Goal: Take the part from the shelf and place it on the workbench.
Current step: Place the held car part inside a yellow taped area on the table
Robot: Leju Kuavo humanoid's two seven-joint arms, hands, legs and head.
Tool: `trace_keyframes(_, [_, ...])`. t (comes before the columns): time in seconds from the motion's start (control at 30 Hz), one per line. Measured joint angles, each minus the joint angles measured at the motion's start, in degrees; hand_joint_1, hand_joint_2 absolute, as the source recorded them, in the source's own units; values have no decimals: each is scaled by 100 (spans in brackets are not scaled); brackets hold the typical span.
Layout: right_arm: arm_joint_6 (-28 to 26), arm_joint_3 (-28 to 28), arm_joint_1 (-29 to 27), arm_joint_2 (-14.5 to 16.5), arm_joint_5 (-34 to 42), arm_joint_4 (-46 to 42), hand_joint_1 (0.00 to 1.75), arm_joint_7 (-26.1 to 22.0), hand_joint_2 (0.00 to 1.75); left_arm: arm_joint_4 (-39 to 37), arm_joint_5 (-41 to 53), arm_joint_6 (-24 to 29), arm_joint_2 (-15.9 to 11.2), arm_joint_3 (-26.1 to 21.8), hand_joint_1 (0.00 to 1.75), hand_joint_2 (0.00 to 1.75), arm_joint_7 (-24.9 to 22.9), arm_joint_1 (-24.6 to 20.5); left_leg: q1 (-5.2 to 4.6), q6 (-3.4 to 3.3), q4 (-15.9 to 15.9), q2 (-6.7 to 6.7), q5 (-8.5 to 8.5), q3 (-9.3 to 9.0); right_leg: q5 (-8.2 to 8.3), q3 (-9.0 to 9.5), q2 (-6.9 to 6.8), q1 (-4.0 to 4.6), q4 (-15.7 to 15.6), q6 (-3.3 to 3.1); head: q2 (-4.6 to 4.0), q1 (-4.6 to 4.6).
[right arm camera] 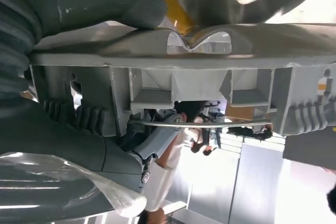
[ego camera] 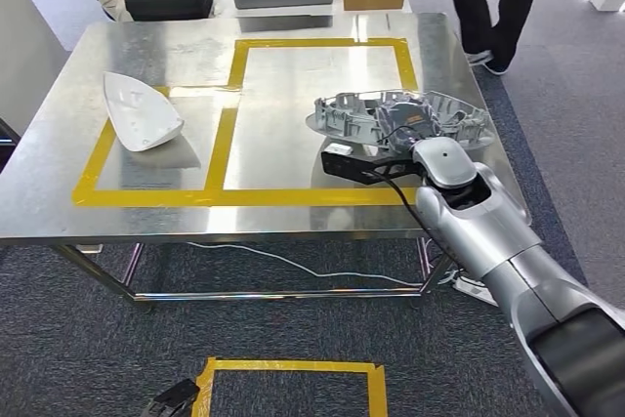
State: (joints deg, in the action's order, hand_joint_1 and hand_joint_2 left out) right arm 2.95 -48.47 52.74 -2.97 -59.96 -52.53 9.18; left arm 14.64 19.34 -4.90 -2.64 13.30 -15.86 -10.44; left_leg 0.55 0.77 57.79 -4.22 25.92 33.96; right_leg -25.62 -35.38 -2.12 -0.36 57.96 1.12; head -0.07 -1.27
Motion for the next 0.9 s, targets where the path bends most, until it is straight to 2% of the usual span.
trace_keyframes(0.17, [-395, 205, -255, 0, 468, -251, 175, -405, 175, 2, 130, 2, 13, -34, 0, 0, 2, -3, 0, -2, 0, 0, 2, 1, 0, -1, 1, 0, 0, 0, 0, 1])
trace_keyframes(0.27, [-472, 363, -396, 1, 709, -461, 175, -478, 175, 4, 181, 4, 28, -84, 0, 0, 3, -4, 0, -3, 0, 0, 3, 6, -1, -4, -1, 0, 0, 0, 0, 0])
trace_keyframes(0.57, [-748, 712, -570, -1, 692, -760, 175, -346, 175, 4, 298, 9, 53, -144, 0, 0, 10, 11, 0, -3, 5, 0, 3, 11, -1, -6, 0, 0, 0, 0, 0, -1])
trace_keyframes(0.9, [-518, 772, -599, -42, 593, -663, 175, -181, 175, 4, 333, 2, 66, -247, 0, 0, 31, 26, 0, -9, 6, 0, 7, 16, -1, -10, 0, 1, 0, 0, 0, 0])
